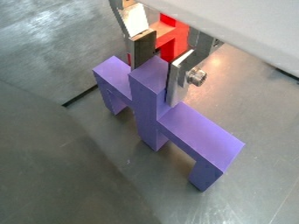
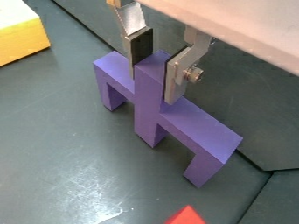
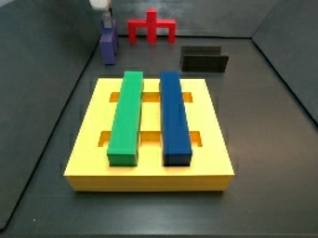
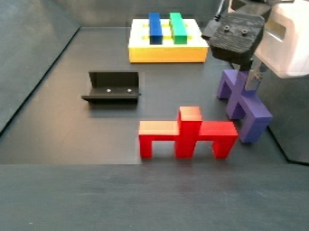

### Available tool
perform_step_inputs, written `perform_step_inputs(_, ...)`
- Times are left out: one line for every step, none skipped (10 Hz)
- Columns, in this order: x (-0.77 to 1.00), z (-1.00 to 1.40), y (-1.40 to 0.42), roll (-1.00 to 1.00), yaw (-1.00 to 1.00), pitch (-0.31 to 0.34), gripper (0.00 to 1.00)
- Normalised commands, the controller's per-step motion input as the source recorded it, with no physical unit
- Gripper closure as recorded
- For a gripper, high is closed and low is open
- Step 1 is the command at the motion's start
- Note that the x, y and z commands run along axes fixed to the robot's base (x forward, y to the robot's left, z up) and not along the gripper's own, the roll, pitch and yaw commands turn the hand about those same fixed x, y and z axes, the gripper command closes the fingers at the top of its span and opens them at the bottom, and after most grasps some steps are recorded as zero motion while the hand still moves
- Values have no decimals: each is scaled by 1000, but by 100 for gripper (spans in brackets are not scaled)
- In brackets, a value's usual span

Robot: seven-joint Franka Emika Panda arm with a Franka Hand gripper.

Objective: Pick up the purple object. Move up. Move to above the board. Insert the purple object.
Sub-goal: Pick up the purple object, then move up.

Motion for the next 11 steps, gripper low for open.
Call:
perform_step_inputs(0,0,0,0,0,0,100)
perform_step_inputs(0,0,0,0,0,0,100)
perform_step_inputs(0,0,0,0,0,0,100)
perform_step_inputs(0,0,0,0,0,0,100)
perform_step_inputs(0,0,0,0,0,0,100)
perform_step_inputs(0,0,0,0,0,0,100)
perform_step_inputs(0,0,0,0,0,0,100)
perform_step_inputs(0,0,0,0,0,0,100)
perform_step_inputs(0,833,0,0,0,0,100)
perform_step_inputs(27,824,23,7,-36,4,100)
perform_step_inputs(-22,583,31,22,-43,59,100)
